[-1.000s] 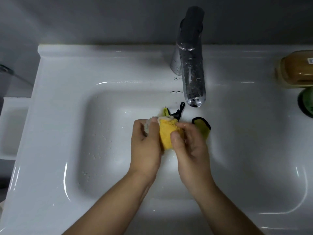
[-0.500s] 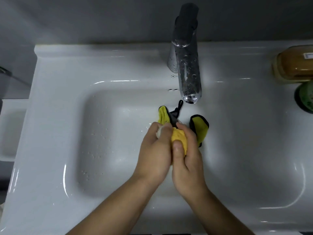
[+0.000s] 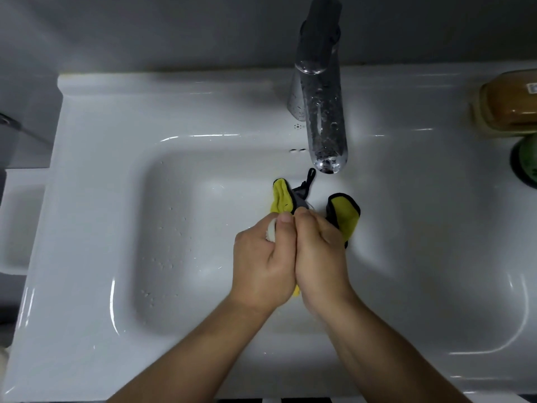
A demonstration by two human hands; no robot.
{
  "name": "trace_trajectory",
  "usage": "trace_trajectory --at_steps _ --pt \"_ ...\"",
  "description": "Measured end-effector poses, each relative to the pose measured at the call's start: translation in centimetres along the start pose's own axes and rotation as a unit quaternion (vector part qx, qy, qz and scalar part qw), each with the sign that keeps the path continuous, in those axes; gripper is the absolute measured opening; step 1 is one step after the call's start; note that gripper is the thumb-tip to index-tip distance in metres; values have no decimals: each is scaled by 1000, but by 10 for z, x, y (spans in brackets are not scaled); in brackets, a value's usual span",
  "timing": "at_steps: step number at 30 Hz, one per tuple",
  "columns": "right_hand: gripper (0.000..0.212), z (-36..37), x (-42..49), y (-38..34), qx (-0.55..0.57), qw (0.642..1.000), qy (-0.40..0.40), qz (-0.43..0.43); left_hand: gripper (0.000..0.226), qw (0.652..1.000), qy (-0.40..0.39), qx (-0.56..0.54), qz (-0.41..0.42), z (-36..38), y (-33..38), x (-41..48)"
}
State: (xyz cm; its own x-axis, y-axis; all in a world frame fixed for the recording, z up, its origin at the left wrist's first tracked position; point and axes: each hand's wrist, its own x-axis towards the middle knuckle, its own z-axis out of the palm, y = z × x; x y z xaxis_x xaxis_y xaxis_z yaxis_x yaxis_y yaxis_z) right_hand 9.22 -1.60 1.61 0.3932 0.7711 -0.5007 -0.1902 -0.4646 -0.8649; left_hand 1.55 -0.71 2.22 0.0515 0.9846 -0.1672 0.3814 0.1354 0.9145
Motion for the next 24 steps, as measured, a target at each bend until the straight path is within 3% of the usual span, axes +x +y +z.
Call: trace_trajectory --at_steps 5,8,10,13,15,18,20,22,24 --pt "32 3 -2 3 2 1000 -1 14 43 1000 0 18 -4 -3 -1 1" --pt "31 -7 -18 6 -35 995 -28 -88 48 997 29 -21 -63 -9 9 3" --pt "49 -14 -27 11 -89 978 -56 -180 43 985 42 -82 -144 -11 17 4" --pt "55 -19 -26 19 -167 953 -50 -250 20 942 -50 -197 -269 -13 25 2" --pt "46 -22 -17 20 -178 948 -24 -264 38 914 -107 -237 -312 -17 27 2" --pt "35 -25 -8 17 -198 939 -13 -280 30 922 -153 -200 -293 -27 28 8" --pt "28 -22 -5 13 -191 938 -20 -287 57 931 -158 -168 -282 -30 31 10" --pt "20 -15 -8 6 -166 945 -40 -280 65 951 -118 -131 -256 -26 32 8" --pt "27 -9 -11 -2 -121 962 -61 -235 57 971 -61 -102 -209 -20 31 2"
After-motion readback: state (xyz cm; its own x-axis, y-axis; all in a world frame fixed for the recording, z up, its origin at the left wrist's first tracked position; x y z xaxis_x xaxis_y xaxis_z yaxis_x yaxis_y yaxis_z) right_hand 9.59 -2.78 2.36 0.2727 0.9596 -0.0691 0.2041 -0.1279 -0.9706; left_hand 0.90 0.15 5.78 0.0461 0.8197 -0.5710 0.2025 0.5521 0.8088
